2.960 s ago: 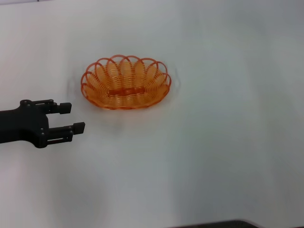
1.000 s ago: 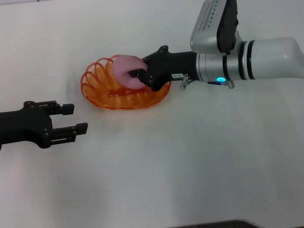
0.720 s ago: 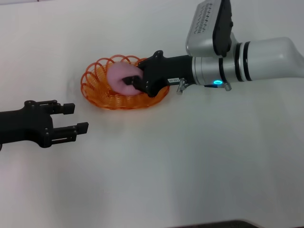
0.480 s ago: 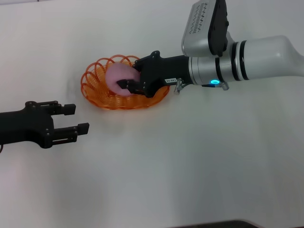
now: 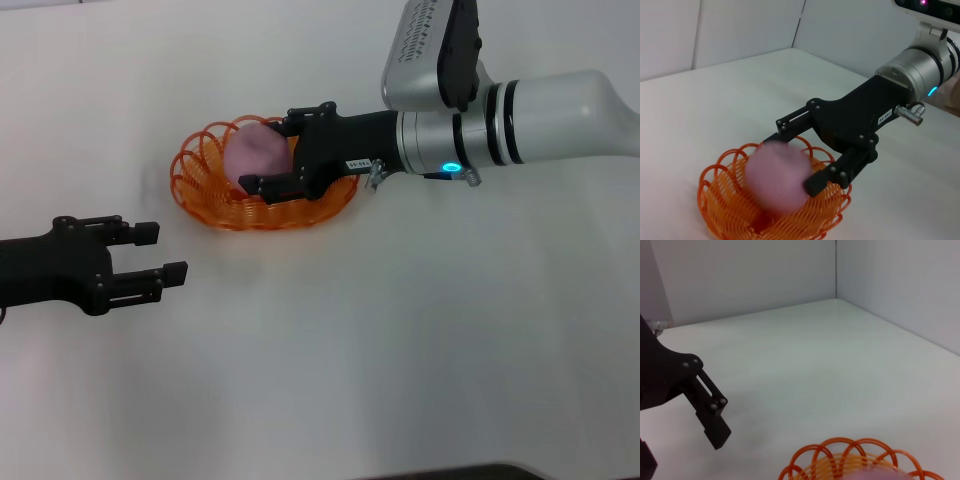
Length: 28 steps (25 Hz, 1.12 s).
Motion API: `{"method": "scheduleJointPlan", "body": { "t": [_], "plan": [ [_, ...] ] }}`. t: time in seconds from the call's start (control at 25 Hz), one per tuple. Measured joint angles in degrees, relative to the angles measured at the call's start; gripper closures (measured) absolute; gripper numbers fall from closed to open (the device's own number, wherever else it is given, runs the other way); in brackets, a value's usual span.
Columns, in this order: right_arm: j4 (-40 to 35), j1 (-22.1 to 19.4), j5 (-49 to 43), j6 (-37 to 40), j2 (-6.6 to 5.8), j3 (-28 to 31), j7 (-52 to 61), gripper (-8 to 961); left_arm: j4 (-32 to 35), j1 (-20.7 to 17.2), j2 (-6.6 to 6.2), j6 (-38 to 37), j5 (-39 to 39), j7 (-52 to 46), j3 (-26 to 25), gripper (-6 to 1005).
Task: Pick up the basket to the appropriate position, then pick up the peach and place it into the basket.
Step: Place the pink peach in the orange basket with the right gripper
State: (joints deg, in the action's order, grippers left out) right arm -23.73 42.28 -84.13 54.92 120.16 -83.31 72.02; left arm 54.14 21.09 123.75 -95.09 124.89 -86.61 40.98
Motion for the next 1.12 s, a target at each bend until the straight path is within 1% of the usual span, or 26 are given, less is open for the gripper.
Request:
{"method": "scheduleJointPlan", "body": {
  "t": [0.2, 0.4, 0.6, 0.72, 0.8, 0.84, 0.96, 1.12],
  "plan": [
    [-0.25, 0.00, -0.02, 0.36, -0.13, -0.01, 0.62, 220, -0.01, 0.03, 0.00, 0.00, 0.00, 0.02, 0.02, 324],
    [-0.63, -0.01, -0.06, 1.03, -0.37, -0.22, 2.04, 9, -0.01, 0.07, 0.00, 0.08, 0.00, 0.11, 0.16, 325],
    [-0.95, -0.19, -0.08, 1.78, -0.46, -0.07, 2.22, 11, -0.01, -0.14, 0.00, 0.14, 0.00, 0.15, 0.10, 325],
    [-2.46, -0.64, -0.61, 2.25, -0.53, -0.12, 3.44, 9, 0.01, -0.22, 0.00, 0.12, 0.00, 0.16, -0.08, 324],
    [-4.88, -0.96, -2.99, 3.67, -0.71, 0.06, 6.62, 9, 0.08, -0.29, 0.00, 0.09, 0.00, 0.18, -0.22, 324],
    [-4.88, -0.96, -2.99, 3.67, -0.71, 0.06, 6.62, 9, 0.08, -0.29, 0.00, 0.09, 0.00, 0.18, -0.22, 324],
    [-9.68, -2.12, -6.09, 5.97, -1.22, 0.21, 11.26, 10, 0.10, -0.29, 0.00, 0.07, 0.00, 0.19, -0.28, 324],
    [-19.59, -4.19, -12.53, 11.88, -2.56, 1.30, 20.05, 10, 0.09, -0.28, 0.00, 0.08, 0.00, 0.21, -0.30, 324]
  ]
}}
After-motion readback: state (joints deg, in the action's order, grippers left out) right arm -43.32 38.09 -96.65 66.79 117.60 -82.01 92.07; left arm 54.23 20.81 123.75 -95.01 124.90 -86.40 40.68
